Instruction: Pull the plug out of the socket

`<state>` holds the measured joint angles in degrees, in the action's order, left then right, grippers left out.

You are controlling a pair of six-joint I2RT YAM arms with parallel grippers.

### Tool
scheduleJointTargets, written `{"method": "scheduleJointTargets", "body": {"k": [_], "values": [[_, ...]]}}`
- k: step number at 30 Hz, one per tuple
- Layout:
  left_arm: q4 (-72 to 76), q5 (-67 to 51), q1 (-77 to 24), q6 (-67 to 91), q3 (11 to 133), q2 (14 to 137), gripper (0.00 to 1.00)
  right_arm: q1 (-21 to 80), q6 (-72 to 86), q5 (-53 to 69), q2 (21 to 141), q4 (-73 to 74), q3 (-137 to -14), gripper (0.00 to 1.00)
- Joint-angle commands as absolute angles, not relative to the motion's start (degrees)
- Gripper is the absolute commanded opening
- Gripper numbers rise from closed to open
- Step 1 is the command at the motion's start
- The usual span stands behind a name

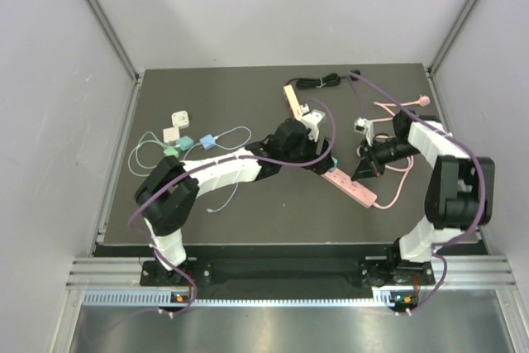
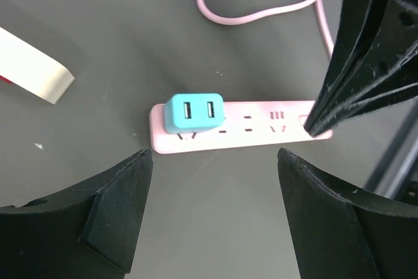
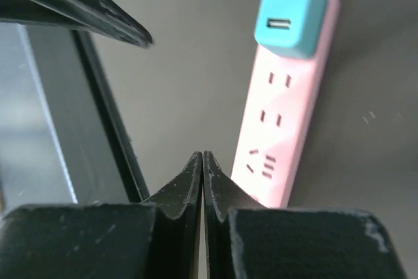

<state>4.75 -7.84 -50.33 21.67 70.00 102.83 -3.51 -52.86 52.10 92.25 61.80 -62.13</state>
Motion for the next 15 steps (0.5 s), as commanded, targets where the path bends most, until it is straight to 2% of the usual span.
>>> {"method": "scheduleJointTargets", "body": {"k": [1,3,6,12,15], "values": [[2.04,-1.69,-51.33,18.46,74.78,104.59,0.82,-3.96,-68.96,61.95,100.0,77.68,-67.67,0.0],[0.88,-0.53,-52.03,17.85,76.37,106.08,0.81,-4.04,-72.58,62.84,104.74,83.74,-70.04,0.0],[0.26,3.16,-52.65,17.14,77.43,107.75,0.81,-4.22,-71.99,63.81,106.34,83.68,-70.75,0.0],[-2.72,5.18,-53.35,15.91,81.38,111.17,0.79,-4.22,-58.11,61.53,105.9,71.48,-68.82,0.0],[-3.6,5.19,-53.53,15.38,83.4,112.76,0.79,-4.22,-55.11,60.73,108.0,70.05,-68.99,0.0]]}}
